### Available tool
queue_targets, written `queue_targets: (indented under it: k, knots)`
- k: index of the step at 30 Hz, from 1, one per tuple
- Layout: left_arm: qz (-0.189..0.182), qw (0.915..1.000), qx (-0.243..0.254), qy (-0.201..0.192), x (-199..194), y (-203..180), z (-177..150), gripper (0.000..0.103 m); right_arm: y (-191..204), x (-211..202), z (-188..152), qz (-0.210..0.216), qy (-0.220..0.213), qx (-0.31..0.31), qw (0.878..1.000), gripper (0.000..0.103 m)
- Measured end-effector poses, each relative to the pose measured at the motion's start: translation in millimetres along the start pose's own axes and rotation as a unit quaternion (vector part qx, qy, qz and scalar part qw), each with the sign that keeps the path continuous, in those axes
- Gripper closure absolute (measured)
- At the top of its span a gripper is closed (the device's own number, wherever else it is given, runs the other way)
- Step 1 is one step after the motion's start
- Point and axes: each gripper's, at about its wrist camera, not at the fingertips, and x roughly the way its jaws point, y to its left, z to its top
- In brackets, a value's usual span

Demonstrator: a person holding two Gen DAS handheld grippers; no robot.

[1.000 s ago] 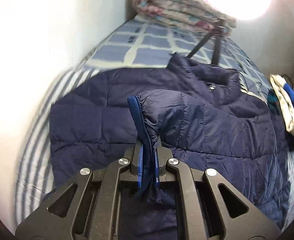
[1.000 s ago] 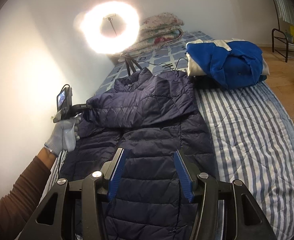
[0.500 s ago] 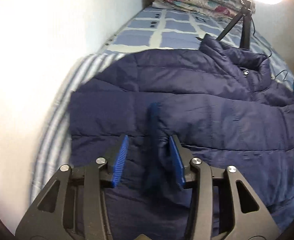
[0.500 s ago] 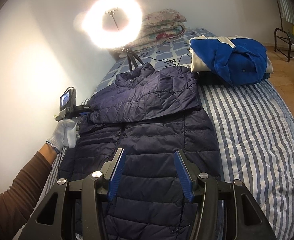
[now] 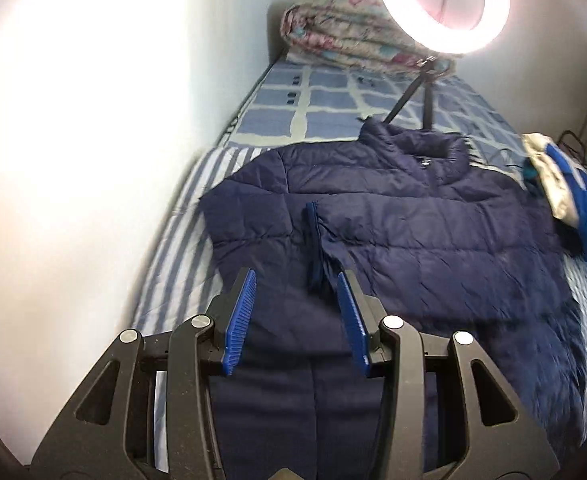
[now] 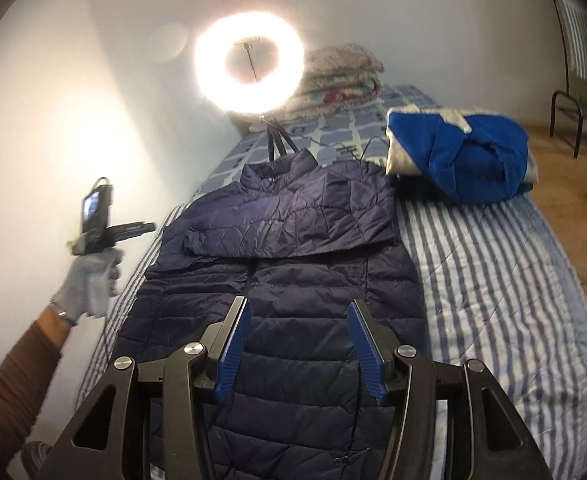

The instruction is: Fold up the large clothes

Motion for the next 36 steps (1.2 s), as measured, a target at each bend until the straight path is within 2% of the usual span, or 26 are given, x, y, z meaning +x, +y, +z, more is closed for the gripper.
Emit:
queue_targets:
  k: [3,5,6,8,14,17,23,28,31,36]
  knots:
    - [-0.013,0.9999,-0.001,-0.009,-41,9,-17,0.055,0,-9,-3,0.001,-0.006,-0.009,1.000,0.049]
    - [-0.025,0.9996,-0.006,-0.014,-68,15,-29,0.038,-1,-14,-8,-0.011,-0.011,-0.024,1.000,0.049]
    - [-0.033,0.9993,-0.008,-0.016,-83,18,-37,0.035,-2,-16,-10,-0.016,-0.015,-0.027,0.999,0.049]
    - [-0.041,0.9990,-0.008,-0.016,-106,23,-50,0.033,-7,-21,-15,-0.021,-0.024,-0.031,0.999,0.049]
    - [-0.068,0.9965,-0.047,-0.014,-172,47,-99,0.029,-33,-33,-28,-0.028,-0.043,-0.023,0.998,0.030]
    - [-0.074,0.9953,-0.062,-0.003,-189,61,-131,0.029,-52,-32,-39,-0.039,-0.030,-0.019,0.999,0.029]
    - [-0.083,0.9905,-0.097,0.050,-181,83,-192,0.029,-86,-23,-69,-0.057,0.017,-0.004,0.998,0.029]
    - [-0.100,0.9817,-0.125,0.103,-158,91,-232,0.029,-106,-16,-92,-0.053,0.060,0.008,0.997,0.029]
    - [-0.108,0.9732,-0.154,0.132,-142,99,-253,0.029,-121,-1,-107,-0.025,0.101,0.048,0.993,0.029]
    - [-0.128,0.9486,-0.224,0.183,-115,121,-281,0.029,-134,24,-133,-0.001,0.164,0.075,0.984,0.033]
